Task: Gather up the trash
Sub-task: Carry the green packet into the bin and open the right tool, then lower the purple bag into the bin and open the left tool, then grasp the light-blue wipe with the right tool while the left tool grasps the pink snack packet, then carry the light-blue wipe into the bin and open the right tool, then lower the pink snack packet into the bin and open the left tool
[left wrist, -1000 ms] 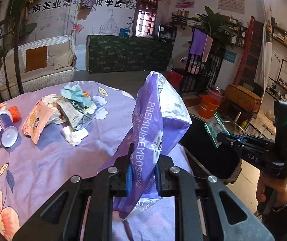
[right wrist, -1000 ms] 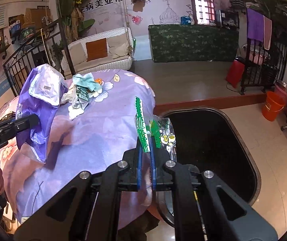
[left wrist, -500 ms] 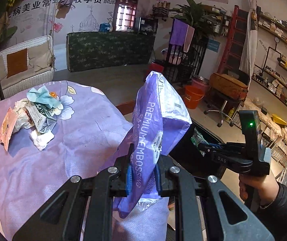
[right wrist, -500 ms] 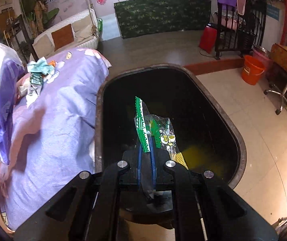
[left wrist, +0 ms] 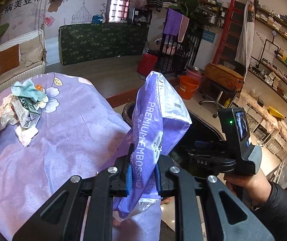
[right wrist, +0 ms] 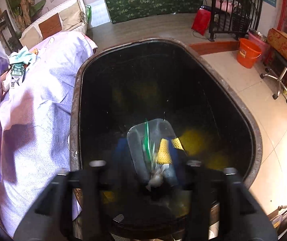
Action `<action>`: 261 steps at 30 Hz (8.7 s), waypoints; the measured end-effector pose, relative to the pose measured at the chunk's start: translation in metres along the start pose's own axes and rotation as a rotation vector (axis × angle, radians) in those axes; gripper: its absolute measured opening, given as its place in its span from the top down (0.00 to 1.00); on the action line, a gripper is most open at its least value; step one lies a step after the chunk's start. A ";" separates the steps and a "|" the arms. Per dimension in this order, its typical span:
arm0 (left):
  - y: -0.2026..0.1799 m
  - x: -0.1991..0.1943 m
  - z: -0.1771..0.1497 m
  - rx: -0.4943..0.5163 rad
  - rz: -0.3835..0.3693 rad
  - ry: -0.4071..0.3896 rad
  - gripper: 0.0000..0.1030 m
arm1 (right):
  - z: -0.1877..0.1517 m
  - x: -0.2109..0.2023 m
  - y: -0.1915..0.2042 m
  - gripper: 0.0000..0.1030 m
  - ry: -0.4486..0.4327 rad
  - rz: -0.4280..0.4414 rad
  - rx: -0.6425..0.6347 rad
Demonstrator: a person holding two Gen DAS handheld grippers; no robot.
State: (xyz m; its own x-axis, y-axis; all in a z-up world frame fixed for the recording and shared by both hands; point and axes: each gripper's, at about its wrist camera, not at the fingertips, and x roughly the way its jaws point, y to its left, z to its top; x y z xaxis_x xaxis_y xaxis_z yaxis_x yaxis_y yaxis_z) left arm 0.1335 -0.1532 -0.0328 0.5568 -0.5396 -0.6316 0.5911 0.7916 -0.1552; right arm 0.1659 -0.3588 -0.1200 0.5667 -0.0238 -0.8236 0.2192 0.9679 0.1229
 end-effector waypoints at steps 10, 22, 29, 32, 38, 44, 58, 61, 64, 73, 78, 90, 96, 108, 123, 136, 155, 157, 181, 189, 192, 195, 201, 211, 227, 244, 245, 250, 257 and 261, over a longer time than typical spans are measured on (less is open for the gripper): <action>-0.017 0.023 0.010 0.019 -0.047 0.039 0.82 | 0.002 -0.035 -0.009 0.30 -0.136 -0.066 0.024; -0.055 0.081 0.029 0.059 -0.115 0.143 0.82 | 0.000 -0.076 -0.040 0.18 -0.222 -0.211 0.073; -0.078 0.115 0.035 0.109 -0.120 0.204 0.82 | -0.002 -0.090 -0.062 0.18 -0.240 -0.245 0.110; -0.085 0.125 0.036 0.127 -0.120 0.217 0.82 | -0.002 -0.092 -0.071 0.18 -0.244 -0.261 0.134; -0.095 0.140 0.036 0.143 -0.123 0.243 0.82 | -0.003 -0.096 -0.083 0.18 -0.247 -0.272 0.162; -0.101 0.145 0.035 0.144 -0.120 0.260 0.64 | -0.002 -0.096 -0.088 0.17 -0.243 -0.281 0.178; -0.098 0.115 0.030 0.166 -0.055 0.159 0.19 | -0.002 -0.095 -0.087 0.16 -0.275 -0.264 0.178; -0.095 0.106 0.028 0.182 -0.034 0.140 0.19 | -0.002 -0.096 -0.084 0.16 -0.283 -0.244 0.173; -0.092 0.094 0.026 0.188 -0.013 0.115 0.18 | -0.002 -0.094 -0.078 0.16 -0.272 -0.221 0.161; -0.061 0.051 0.013 0.158 0.027 0.053 0.16 | 0.004 -0.090 -0.034 0.13 -0.276 -0.143 0.057; -0.031 0.021 0.005 0.101 0.090 0.019 0.16 | 0.010 -0.086 -0.005 0.13 -0.265 -0.058 0.005; 0.071 -0.036 -0.009 -0.027 0.360 -0.007 0.16 | 0.026 -0.073 0.099 0.13 -0.225 0.136 -0.167; 0.138 -0.051 -0.010 -0.095 0.493 0.001 0.16 | 0.047 -0.067 0.158 0.13 -0.234 0.241 -0.274; 0.231 -0.017 0.016 -0.132 0.606 0.099 0.29 | 0.119 -0.014 0.269 0.18 -0.201 0.409 -0.423; 0.266 -0.012 0.030 -0.213 0.587 0.069 0.64 | 0.168 0.065 0.353 0.64 -0.074 0.441 -0.433; 0.254 -0.056 0.024 -0.283 0.584 -0.071 0.92 | 0.159 0.016 0.314 0.97 -0.220 0.460 -0.397; 0.152 -0.109 0.003 -0.303 0.420 -0.215 0.94 | 0.090 -0.066 0.199 0.97 -0.272 0.458 -0.269; 0.139 -0.109 0.003 -0.299 0.391 -0.224 0.94 | 0.082 -0.074 0.183 0.97 -0.281 0.442 -0.251; 0.007 -0.032 0.011 -0.081 0.066 -0.134 0.94 | 0.026 -0.081 0.018 0.97 -0.212 0.141 0.006; -0.013 -0.011 0.009 -0.030 0.040 -0.097 0.94 | 0.030 -0.030 -0.009 0.97 -0.083 0.057 0.060; -0.018 -0.007 0.008 -0.014 0.036 -0.086 0.94 | 0.030 -0.017 -0.014 0.97 -0.045 0.039 0.071; -0.023 -0.001 0.007 -0.002 0.030 -0.073 0.94 | 0.027 -0.008 -0.017 0.97 -0.011 0.025 0.067; -0.027 0.008 0.008 0.011 0.016 -0.053 0.94 | 0.024 0.000 -0.021 0.92 0.026 0.014 0.082; -0.035 0.020 0.013 0.030 0.003 -0.036 0.94 | 0.020 -0.008 -0.023 0.36 -0.023 0.005 0.096; -0.062 0.077 0.029 0.079 -0.048 0.069 0.94 | 0.009 -0.062 -0.044 0.16 -0.152 -0.116 0.110; -0.090 0.134 0.029 0.117 -0.082 0.200 0.94 | 0.004 -0.083 -0.080 0.14 -0.198 -0.194 0.211; -0.091 0.135 0.029 0.125 -0.081 0.206 0.93 | 0.004 -0.083 -0.082 0.14 -0.199 -0.195 0.213; -0.093 0.140 0.028 0.158 -0.065 0.205 0.50 | 0.003 -0.083 -0.086 0.14 -0.200 -0.199 0.219; -0.094 0.129 0.029 0.172 -0.063 0.134 0.20 | 0.000 -0.085 -0.088 0.14 -0.206 -0.210 0.232; -0.091 0.116 0.027 0.186 -0.048 0.095 0.17 | 0.001 -0.086 -0.091 0.14 -0.210 -0.215 0.239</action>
State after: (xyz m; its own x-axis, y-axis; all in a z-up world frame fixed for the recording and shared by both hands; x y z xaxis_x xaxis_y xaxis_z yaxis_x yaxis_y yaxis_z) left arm 0.1603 -0.2954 -0.0716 0.4728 -0.5392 -0.6969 0.7183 0.6940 -0.0496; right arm 0.0981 -0.4453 -0.0595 0.6323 -0.2948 -0.7164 0.5158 0.8502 0.1054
